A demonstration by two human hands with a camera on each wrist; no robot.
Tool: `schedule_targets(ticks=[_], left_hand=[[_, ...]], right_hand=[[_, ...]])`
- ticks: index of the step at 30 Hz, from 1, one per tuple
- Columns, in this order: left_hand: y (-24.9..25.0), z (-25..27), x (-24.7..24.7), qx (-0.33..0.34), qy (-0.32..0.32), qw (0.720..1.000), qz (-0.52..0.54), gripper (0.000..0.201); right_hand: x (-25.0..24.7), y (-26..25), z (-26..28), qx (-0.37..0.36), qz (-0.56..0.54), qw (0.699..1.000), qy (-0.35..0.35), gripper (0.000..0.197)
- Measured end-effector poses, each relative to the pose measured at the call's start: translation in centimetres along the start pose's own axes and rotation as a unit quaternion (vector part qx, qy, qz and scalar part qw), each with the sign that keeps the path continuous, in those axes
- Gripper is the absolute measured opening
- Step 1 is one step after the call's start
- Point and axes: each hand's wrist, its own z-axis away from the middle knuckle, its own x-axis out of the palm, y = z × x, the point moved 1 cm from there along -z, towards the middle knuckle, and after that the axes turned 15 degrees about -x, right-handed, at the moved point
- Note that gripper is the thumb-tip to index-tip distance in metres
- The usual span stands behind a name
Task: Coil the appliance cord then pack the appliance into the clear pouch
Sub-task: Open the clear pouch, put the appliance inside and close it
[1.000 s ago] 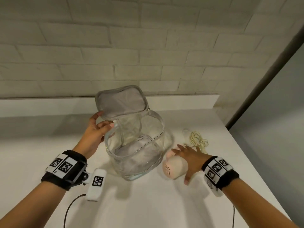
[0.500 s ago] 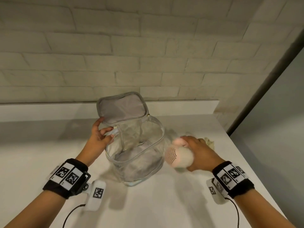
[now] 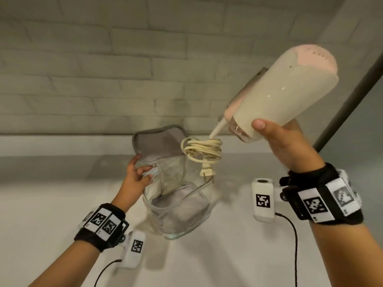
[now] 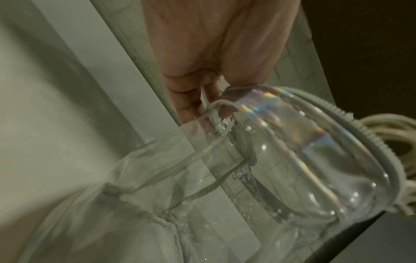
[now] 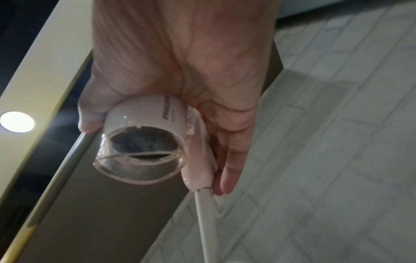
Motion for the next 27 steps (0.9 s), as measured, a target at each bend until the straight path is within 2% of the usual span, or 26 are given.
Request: schedule_targets(ticks=[3,6,9,12,14,17,19,21,24,25,27], left_hand=[[0.3,0.4,0.3,0.002,-0.004,1.000,0.001,0.066],[0.8,1.0,0.5,0.014,0.000,1.000,0.000,0.062],[0.7,1.4,0.4,0.019,0.006,1.000,0.016,0.057],[0.6,1.5,0.3,0.007,0.009,0.999,0.031,0.049],[0.6,1.4,0.5,0.006,0.004,1.000,0.027,0.047],[0.3,0.9,1.0,-0.001,-0.007,1.000,0.018,0.046],[0.3,0.6,1.4,-0.004,-0.008,1.000,0.010,0.049],[0.3,0.6,1.7,-0.007,0.004,1.000,0.020,0.051],[0.4,0.7,1.8,-0.015,0.021,0.999,0.033,0.059],[0.5,0.8,1.8,-0.015,0.026,0.999,0.035,0.063],[0.5,0.9,1.9,-0.022,0.029,0.998,0.043,0.071]], right_hand=[[2.8,2.2,-0.7,0.022,-0.022,0.999,-0.012,0.085],[5.9,5.8,0.7,0.087,-0.042,0.994,-0.048,0.091],[8.0,9.1,2.6,0.146,-0.063,0.985,-0.066,0.088],[8.1,11.2,3.1,0.189,-0.089,0.976,-0.057,0.075],[7.7,12.1,2.8,0.214,-0.099,0.970,-0.068,0.078],[7.8,13.4,2.4,0.249,-0.083,0.960,-0.097,0.082],[8.5,14.3,2.4,0.255,-0.049,0.962,-0.090,0.079],[9.2,15.4,2.9,0.264,0.001,0.960,-0.090,0.085],[9.5,16.5,3.9,0.306,0.069,0.929,-0.196,0.098],[9.3,16.8,4.0,0.324,0.079,0.913,-0.236,0.098],[8.7,16.9,3.9,0.351,0.101,0.888,-0.280,0.085]])
